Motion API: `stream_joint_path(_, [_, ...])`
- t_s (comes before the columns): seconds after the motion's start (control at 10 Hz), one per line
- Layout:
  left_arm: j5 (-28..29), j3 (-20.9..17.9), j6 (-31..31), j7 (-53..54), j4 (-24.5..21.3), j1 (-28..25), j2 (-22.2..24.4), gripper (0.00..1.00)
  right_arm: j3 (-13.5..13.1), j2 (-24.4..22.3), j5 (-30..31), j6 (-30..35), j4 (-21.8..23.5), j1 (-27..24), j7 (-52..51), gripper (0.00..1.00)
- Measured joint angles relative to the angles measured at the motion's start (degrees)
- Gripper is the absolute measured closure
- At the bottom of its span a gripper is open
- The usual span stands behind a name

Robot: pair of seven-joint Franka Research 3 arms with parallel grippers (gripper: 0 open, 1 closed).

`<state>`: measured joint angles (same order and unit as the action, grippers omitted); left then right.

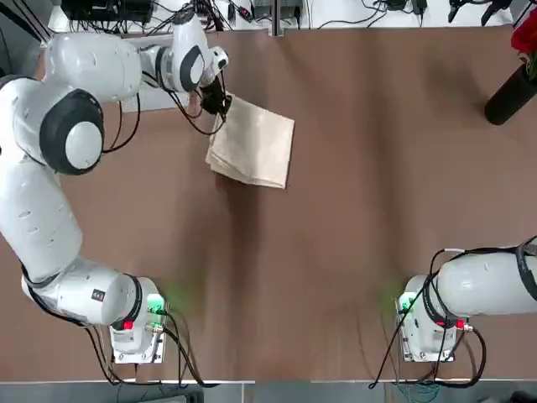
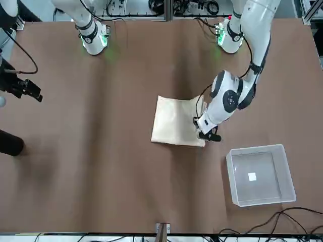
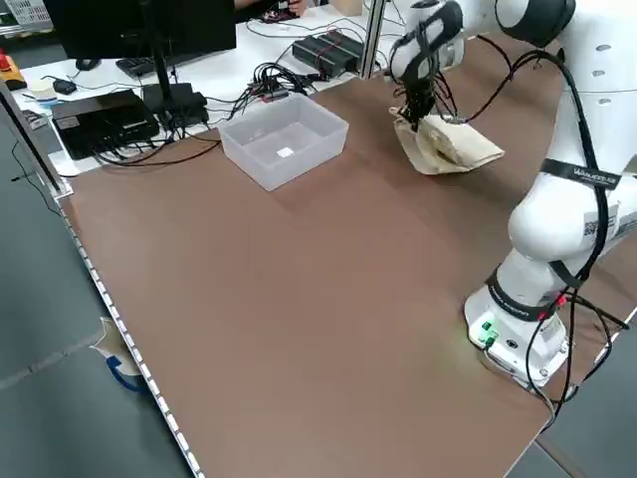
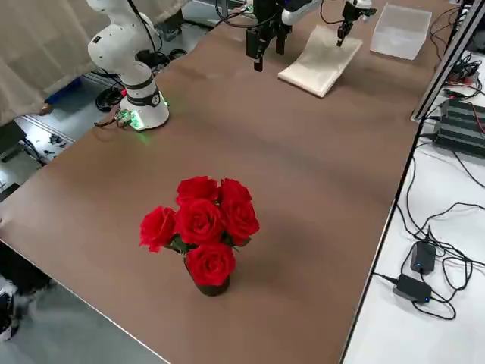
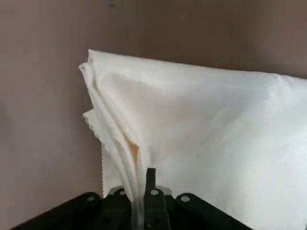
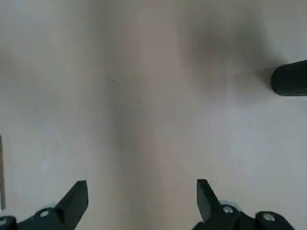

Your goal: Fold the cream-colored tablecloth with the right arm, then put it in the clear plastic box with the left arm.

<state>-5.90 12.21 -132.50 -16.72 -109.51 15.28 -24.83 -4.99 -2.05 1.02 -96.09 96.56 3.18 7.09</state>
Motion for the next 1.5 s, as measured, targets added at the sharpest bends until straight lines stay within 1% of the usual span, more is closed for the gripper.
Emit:
stream_joint_path(0.1, [2.29, 0.17, 2.24, -3.34, 1.97, 0.08, -0.01, 0.93, 0.13, -0.03, 0.01, 0.0, -0.03, 0.0, 0.0, 0.0])
stream_joint_path(0.3, [3.82, 0.92, 5.25, -8.2, 5.5, 0.34, -0.08, 0.93, 0.47, -0.07, 0.04, 0.0, -0.12, -0.28, -0.21, 0.0])
stream_joint_path(0.4, [5.14, 2.0, 5.69, -10.75, 6.54, 0.42, -0.36, 0.93, 0.61, -0.07, 0.04, 0.07, -0.13, -0.5, -0.52, 0.0])
stream_joint_path(0.6, [9.56, 4.39, 5.74, -17.07, 8.36, 1.12, -2.14, 0.93, 0.66, -0.08, 0.05, 0.17, -0.13, -0.58, -0.77, 0.0])
stream_joint_path(0.8, [11.19, 4.78, 5.74, -20.41, 10.36, 3.8, -4.14, 0.93, 0.68, -0.1, 0.05, 0.2, -0.15, -0.59, -0.79, 0.0])
stream_joint_path(1.1, [14.96, 4.81, 5.74, -25.54, 11.17, 7.95, -4.51, 0.93, 0.68, -0.24, 0.05, 0.22, -0.16, -0.66, -0.81, 0.0])
stream_joint_path(1.3, [15.36, 4.78, 5.76, -27.29, 11.71, 10.72, -4.89, 0.93, 0.65, -0.42, 0.05, 0.34, -0.16, -0.7, -0.81, 0.0])
stream_joint_path(1.5, [15.36, 4.77, 5.76, -27.67, 13.06, 12.92, -6.58, 0.93, 0.48, -0.49, 0.06, 0.54, -0.16, -0.74, -1.03, 0.0])
